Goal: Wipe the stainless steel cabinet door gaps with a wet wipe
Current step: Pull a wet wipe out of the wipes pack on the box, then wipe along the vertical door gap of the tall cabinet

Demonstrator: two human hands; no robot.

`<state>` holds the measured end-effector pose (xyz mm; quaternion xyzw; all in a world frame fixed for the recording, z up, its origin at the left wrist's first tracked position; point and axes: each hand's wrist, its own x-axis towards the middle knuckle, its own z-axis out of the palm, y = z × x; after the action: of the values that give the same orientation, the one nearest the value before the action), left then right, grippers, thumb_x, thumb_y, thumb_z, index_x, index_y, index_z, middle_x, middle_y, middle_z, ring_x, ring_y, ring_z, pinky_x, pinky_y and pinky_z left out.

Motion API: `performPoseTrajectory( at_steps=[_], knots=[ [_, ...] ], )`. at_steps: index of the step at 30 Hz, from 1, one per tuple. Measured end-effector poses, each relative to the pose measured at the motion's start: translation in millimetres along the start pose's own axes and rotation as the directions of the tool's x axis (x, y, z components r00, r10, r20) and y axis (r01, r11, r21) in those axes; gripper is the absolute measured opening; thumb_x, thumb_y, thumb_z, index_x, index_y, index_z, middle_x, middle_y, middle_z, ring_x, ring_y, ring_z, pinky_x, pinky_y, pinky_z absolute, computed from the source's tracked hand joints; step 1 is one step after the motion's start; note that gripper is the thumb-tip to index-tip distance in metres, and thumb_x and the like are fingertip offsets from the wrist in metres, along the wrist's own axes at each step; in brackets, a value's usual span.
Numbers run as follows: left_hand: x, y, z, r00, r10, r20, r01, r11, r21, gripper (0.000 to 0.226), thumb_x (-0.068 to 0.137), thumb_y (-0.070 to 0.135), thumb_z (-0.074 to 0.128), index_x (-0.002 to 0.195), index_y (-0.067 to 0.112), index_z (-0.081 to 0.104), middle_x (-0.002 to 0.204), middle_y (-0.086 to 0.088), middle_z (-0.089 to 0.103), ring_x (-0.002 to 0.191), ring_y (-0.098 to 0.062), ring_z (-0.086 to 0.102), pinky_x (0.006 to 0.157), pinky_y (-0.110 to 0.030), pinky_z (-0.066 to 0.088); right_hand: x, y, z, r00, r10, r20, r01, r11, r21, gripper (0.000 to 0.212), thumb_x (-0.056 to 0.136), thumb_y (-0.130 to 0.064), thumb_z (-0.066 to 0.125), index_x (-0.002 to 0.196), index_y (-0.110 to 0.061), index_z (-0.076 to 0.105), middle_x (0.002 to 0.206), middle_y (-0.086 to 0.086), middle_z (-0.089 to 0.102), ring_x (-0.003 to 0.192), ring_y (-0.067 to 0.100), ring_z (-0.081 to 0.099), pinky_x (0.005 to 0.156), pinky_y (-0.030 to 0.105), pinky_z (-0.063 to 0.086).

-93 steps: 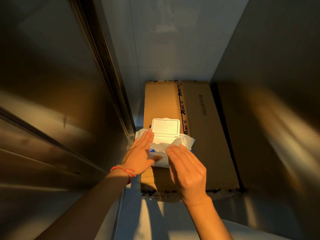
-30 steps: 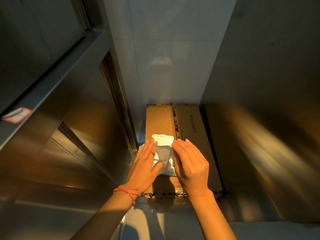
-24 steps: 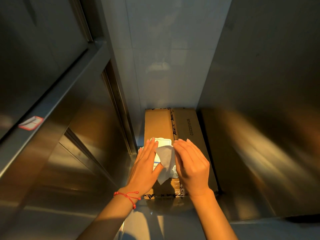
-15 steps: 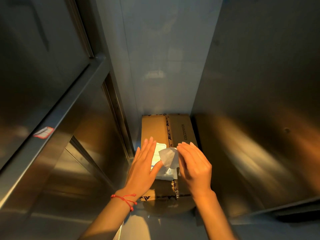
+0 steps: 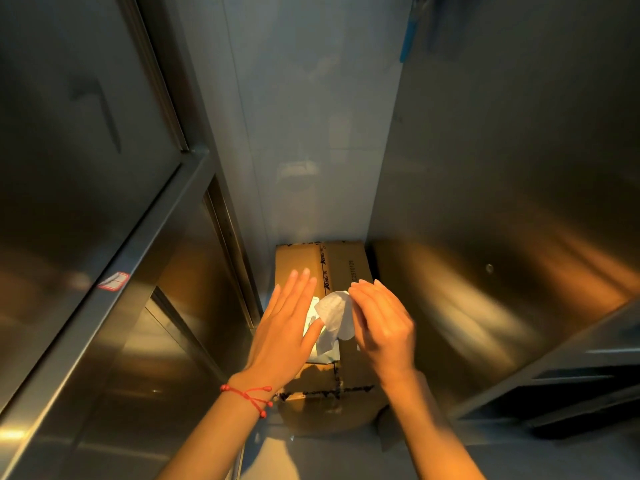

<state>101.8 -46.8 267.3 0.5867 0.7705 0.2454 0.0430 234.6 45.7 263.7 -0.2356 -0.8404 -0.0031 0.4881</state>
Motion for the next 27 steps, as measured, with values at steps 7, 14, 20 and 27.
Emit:
performPoseTrajectory(
  at_steps=[7,14,20,27],
  knots=[
    [1,29,-24,0.981,0.116,-0.154,-0.093,0.984,0.15,0.065,0.069,0.012,0.08,0.128,0.003,0.053,0.136,-0.017,0.048,0.126,-0.027,0.029,0.098,-0.054,0.025,9,-8,-27,1.0,-0.005,0.018,0.007,0.997,-0.074,0.027,0.059,-0.002,0.086,0.084,0.004,0.075,0.089,0.015,0.073,0.083,0.025,0.072,0.078,0.041,0.057],
    [-8,45,-31,0.965,0.166,-0.203,-0.13,0.975,0.181,0.061,0.063,0.003,0.082,0.12,0.001,0.061,0.126,-0.017,0.058,0.121,-0.027,0.039,0.093,-0.055,0.031,9,-16,-53,0.999,-0.032,0.025,0.035,0.993,-0.109,0.028,0.062,0.003,0.081,0.089,0.005,0.074,0.094,0.017,0.072,0.09,0.027,0.071,0.082,0.04,0.055],
    [-11,54,-40,0.978,0.15,-0.143,-0.157,0.987,-0.039,0.049,0.091,0.015,0.057,0.138,0.011,0.042,0.147,-0.006,0.033,0.136,-0.017,0.015,0.112,-0.038,0.006,8,-23,-76,0.994,-0.036,0.1,0.057,0.976,-0.211,0.045,0.049,0.001,0.092,0.091,0.003,0.074,0.097,0.016,0.072,0.092,0.025,0.07,0.081,0.034,0.057],
    [-5,66,-46,0.962,0.248,-0.114,-0.255,0.965,-0.056,0.049,0.091,0.015,0.057,0.137,0.009,0.042,0.146,-0.009,0.034,0.136,-0.019,0.013,0.111,-0.04,0.007,7,-34,-105,0.997,-0.051,0.054,0.065,0.95,-0.305,0.043,0.047,-0.005,0.093,0.086,0.001,0.075,0.091,0.014,0.073,0.085,0.023,0.072,0.079,0.028,0.054]
  ],
)
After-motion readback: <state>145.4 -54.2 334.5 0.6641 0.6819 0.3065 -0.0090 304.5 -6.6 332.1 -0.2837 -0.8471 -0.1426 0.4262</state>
